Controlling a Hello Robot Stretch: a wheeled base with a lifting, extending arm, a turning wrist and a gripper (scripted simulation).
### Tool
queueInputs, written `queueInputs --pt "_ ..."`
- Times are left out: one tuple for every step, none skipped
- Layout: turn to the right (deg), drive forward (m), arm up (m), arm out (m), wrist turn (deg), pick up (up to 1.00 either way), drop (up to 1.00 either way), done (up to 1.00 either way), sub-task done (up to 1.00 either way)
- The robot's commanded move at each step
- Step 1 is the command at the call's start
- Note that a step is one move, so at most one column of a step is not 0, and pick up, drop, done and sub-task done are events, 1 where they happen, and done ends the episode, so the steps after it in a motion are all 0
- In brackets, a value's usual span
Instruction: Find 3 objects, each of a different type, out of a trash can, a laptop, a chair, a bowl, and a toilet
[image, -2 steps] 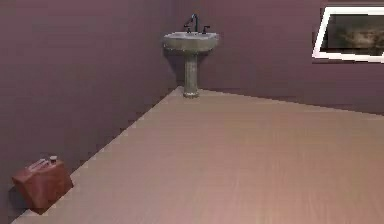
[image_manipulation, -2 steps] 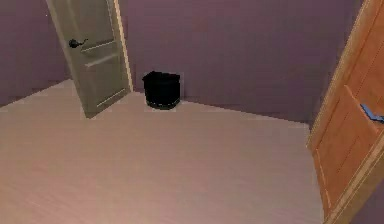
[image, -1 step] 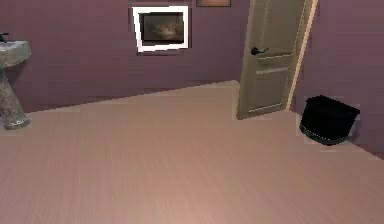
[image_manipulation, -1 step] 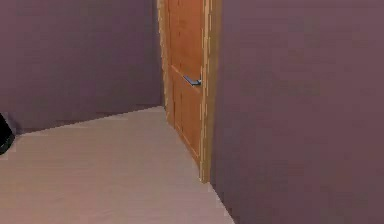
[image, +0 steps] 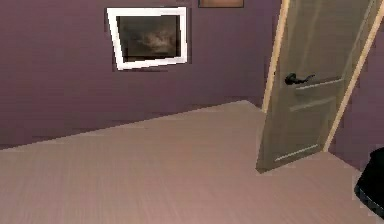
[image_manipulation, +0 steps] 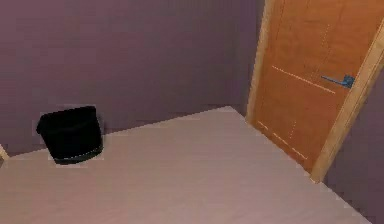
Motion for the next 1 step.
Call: queueInputs --pt "0.0 1.0 0.0 0.0 0.0 0.0 0.0 0.0 0.0"
